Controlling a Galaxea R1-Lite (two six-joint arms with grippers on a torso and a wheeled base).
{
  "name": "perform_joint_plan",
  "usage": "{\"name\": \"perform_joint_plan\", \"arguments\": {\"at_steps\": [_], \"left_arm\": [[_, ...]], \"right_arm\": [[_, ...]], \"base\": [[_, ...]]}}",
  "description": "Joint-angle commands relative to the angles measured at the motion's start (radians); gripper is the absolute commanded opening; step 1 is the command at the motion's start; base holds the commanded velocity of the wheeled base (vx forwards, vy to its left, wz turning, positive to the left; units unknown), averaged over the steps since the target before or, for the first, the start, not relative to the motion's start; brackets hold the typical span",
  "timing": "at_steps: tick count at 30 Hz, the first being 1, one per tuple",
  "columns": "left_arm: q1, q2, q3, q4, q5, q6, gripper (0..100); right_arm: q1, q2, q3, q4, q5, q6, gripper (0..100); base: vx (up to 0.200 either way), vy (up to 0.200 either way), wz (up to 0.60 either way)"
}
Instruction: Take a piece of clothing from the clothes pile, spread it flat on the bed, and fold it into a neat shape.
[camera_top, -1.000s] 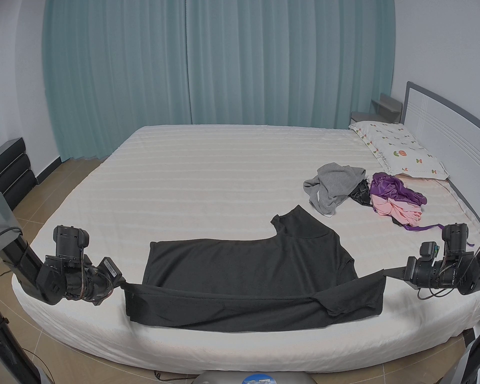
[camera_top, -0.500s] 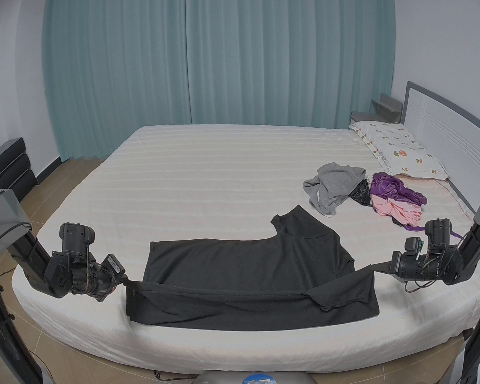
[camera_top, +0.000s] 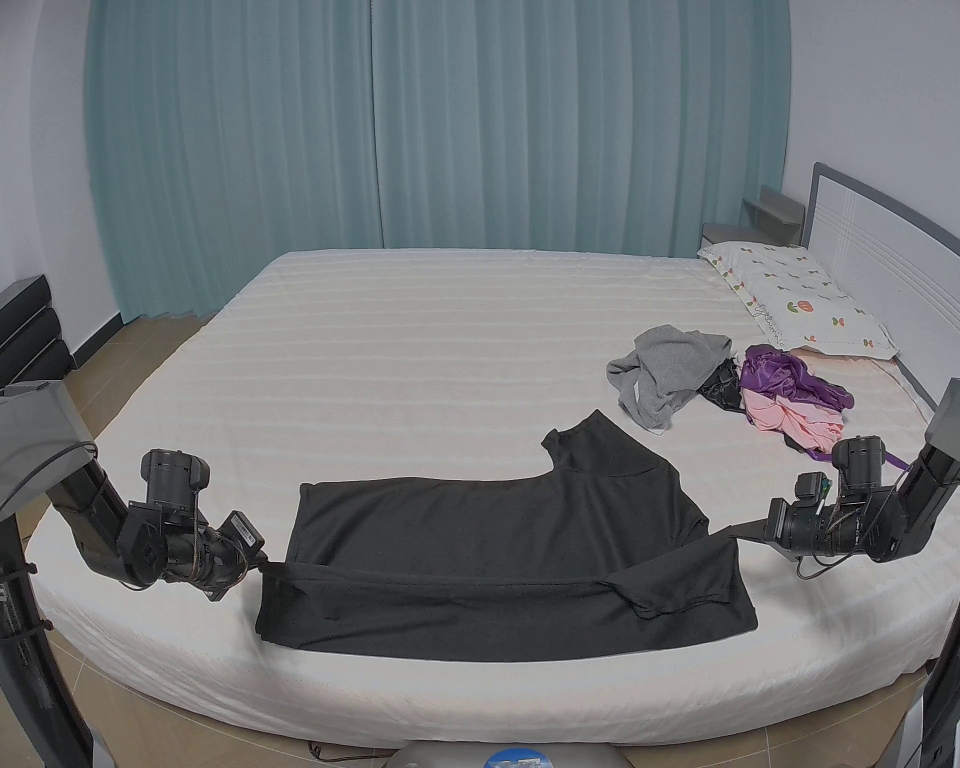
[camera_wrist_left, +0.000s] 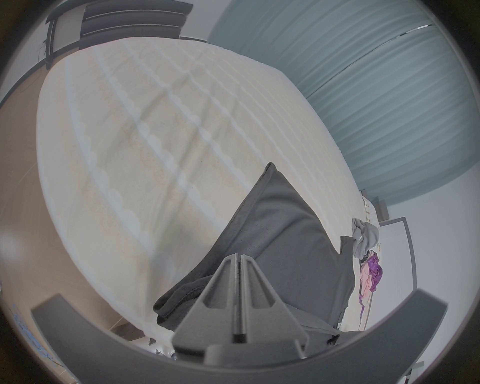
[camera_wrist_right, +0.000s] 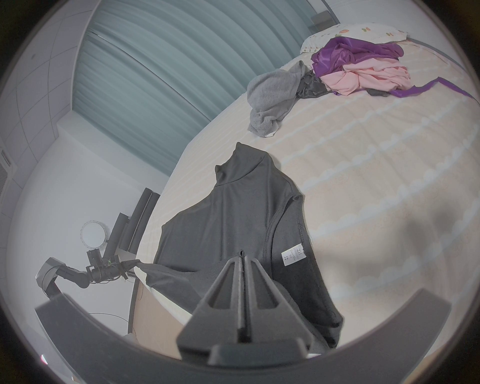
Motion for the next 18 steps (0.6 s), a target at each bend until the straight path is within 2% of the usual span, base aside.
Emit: {"name": "perform_joint_plan", "arguments": {"at_steps": [1, 12, 17, 18], "left_arm": [[-0.001, 0.07, -0.036, -0.002, 0.002, 0.0, 0], [-0.007, 0.093, -0.067, -0.001, 0.009, 0.001, 0], [-0.013, 0.097, -0.065, -0.001, 0.04, 0.003, 0], [-0.013, 0.102, -0.068, -0.001, 0.046, 0.001, 100]], "right_arm": [[0.001, 0.062, -0.032, 0.0, 0.0, 0.0, 0], [0.012, 0.125, -0.096, 0.024, -0.023, 0.0, 0], [0.023, 0.128, -0.092, 0.023, -0.025, 0.0, 0], [0.023, 0.129, -0.092, 0.023, -0.025, 0.0, 0]], "base": [[0.0, 0.0, 0.0], [0.0, 0.0, 0.0], [0.0, 0.0, 0.0], [0.0, 0.0, 0.0]]}}
